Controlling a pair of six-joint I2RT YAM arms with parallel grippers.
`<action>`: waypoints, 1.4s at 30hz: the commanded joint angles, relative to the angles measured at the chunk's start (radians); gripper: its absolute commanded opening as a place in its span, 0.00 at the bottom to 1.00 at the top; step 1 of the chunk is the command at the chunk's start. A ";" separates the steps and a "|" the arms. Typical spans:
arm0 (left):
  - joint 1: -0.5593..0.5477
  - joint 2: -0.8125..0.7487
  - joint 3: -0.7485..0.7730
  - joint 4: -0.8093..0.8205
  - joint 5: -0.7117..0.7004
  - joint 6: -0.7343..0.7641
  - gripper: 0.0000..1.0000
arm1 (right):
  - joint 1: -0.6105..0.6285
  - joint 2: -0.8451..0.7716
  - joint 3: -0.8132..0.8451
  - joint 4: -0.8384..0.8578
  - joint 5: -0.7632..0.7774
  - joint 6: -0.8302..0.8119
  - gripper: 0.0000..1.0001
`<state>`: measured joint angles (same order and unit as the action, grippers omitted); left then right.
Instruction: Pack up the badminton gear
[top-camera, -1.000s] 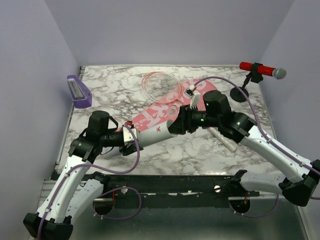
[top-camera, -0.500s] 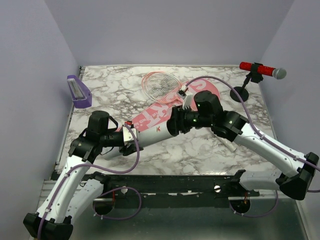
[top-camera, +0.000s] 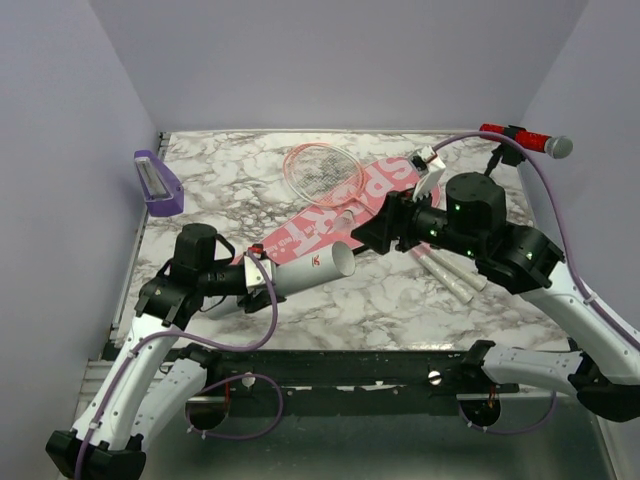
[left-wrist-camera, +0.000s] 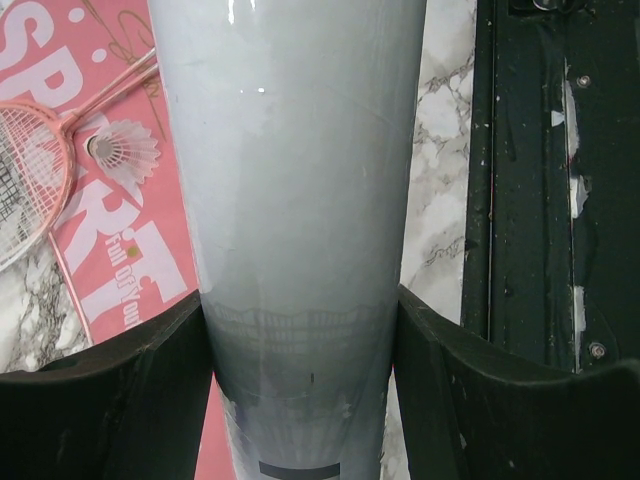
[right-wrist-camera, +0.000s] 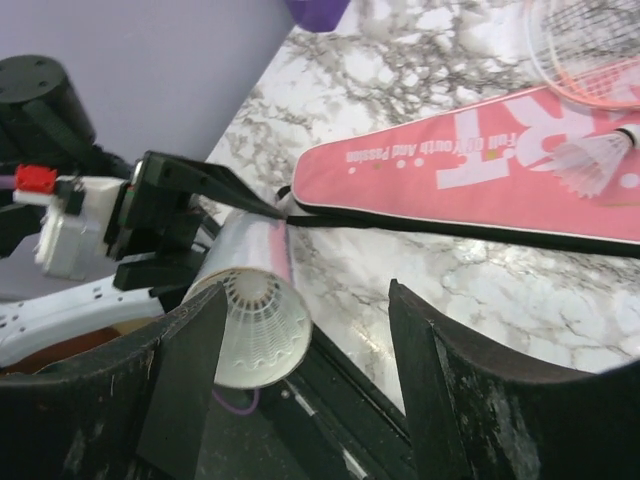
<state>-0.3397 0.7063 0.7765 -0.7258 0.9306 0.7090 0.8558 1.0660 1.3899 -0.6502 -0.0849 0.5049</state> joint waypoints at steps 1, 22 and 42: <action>0.002 -0.024 -0.006 -0.024 -0.002 0.052 0.38 | -0.055 0.025 -0.032 -0.026 0.119 0.046 0.74; 0.002 -0.090 0.001 -0.073 -0.047 0.070 0.38 | -0.250 0.612 -0.295 0.621 -0.121 0.566 0.89; 0.001 -0.087 -0.003 -0.046 -0.079 0.058 0.38 | -0.236 0.813 -0.155 0.512 0.272 0.546 0.72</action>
<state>-0.3397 0.6331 0.7696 -0.8093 0.8501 0.7593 0.6144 1.8584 1.2148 -0.0780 0.0639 1.0866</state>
